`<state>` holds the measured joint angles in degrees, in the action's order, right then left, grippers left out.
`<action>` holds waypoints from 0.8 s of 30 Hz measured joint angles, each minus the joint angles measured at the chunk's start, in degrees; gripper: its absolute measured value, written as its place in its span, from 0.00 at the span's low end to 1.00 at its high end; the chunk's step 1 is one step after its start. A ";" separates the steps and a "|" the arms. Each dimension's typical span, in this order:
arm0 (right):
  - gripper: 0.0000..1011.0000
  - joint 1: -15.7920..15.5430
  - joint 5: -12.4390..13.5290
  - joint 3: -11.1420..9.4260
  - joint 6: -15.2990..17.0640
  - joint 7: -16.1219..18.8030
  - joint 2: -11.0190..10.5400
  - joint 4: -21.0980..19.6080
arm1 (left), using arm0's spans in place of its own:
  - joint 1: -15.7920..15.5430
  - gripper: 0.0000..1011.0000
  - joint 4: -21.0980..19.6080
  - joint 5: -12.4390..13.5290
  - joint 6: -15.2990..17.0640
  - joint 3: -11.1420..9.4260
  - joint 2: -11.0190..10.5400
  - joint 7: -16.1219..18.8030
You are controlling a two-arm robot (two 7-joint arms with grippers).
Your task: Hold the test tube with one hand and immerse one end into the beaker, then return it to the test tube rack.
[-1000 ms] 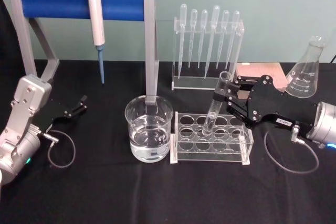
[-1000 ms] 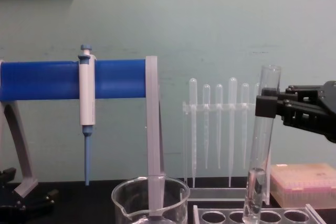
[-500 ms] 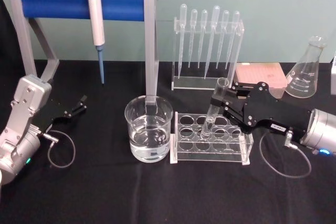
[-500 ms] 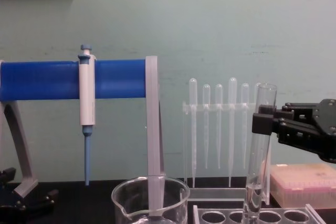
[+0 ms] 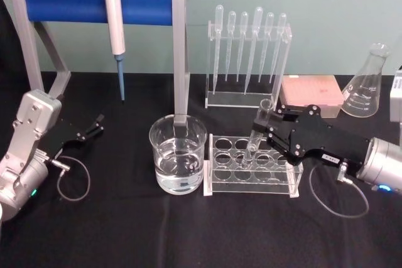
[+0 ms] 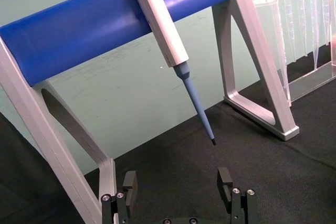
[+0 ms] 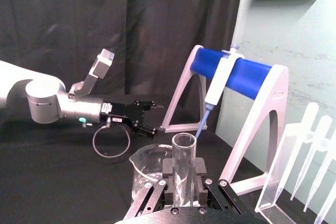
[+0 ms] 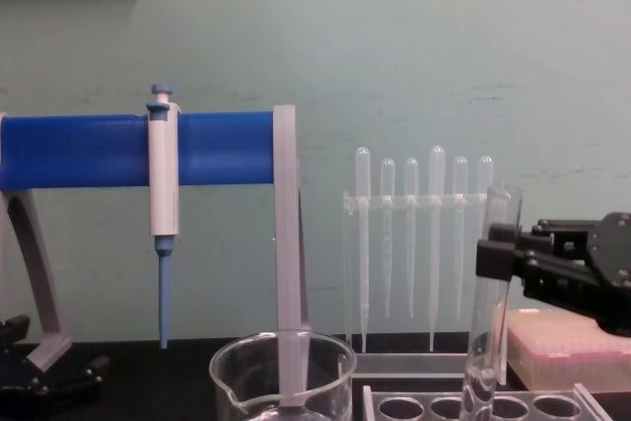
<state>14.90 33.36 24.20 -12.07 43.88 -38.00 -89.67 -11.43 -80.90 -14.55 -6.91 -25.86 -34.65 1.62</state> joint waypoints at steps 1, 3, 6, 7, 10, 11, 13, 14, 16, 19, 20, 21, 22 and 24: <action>0.24 -0.05 -0.38 0.09 -0.18 -0.01 0.10 0.21 | 0.00 0.99 0.00 0.00 0.00 0.00 0.00 0.00; 0.24 -0.11 -1.01 0.20 -0.52 -0.07 0.23 0.59 | 0.00 0.99 0.00 0.00 0.00 0.00 0.00 0.00; 0.24 -0.17 -1.92 0.44 -0.92 -0.16 0.48 1.20 | 0.00 0.99 0.00 0.00 0.00 0.00 0.00 0.00; 0.24 -0.17 -2.11 0.49 -1.00 -0.17 0.56 1.38 | 0.00 0.99 0.00 0.00 0.00 0.00 0.00 0.00; 0.24 -0.20 -2.73 0.61 -1.52 -0.21 0.93 2.06 | 0.00 0.99 0.00 0.00 0.00 0.00 0.00 0.00; 0.24 -0.21 -2.86 0.62 -1.69 -0.22 1.03 2.22 | 0.00 0.99 0.00 0.00 0.00 0.00 0.00 0.00; 0.24 -0.21 -3.17 0.67 -2.12 -0.19 1.34 2.71 | 0.00 0.99 0.00 0.00 0.00 0.00 0.00 0.00; 0.24 -0.21 -3.24 0.68 -2.23 -0.17 1.41 2.84 | 0.00 0.99 0.00 0.00 0.00 0.00 0.00 0.00; 0.24 -0.21 -3.48 0.75 -2.56 -0.12 1.66 3.33 | 0.00 0.99 0.00 0.01 0.00 0.00 0.00 0.00; 0.24 -0.21 -3.68 0.85 -2.77 -0.01 1.96 3.87 | 0.00 0.99 0.00 0.00 0.00 0.00 0.00 0.00; 0.24 -0.22 -3.72 0.88 -2.81 0.03 2.04 4.01 | 0.00 0.99 0.00 0.00 0.00 0.00 0.00 0.00; 0.24 -0.23 -3.74 0.89 -2.83 0.09 2.09 4.11 | 0.00 0.99 0.00 0.00 0.00 0.00 0.00 0.00; 0.24 -0.23 -3.77 0.92 -2.89 0.25 2.22 4.34 | 0.00 0.99 0.00 0.00 0.00 0.00 0.00 0.00; 0.24 -0.26 -3.78 0.95 -2.95 0.36 2.31 4.51 | 0.00 0.99 0.00 0.00 0.00 0.00 0.00 0.00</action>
<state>14.64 29.58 25.15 -15.03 44.24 -35.69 -85.15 -11.43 -80.90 -14.55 -6.91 -25.86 -34.65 1.62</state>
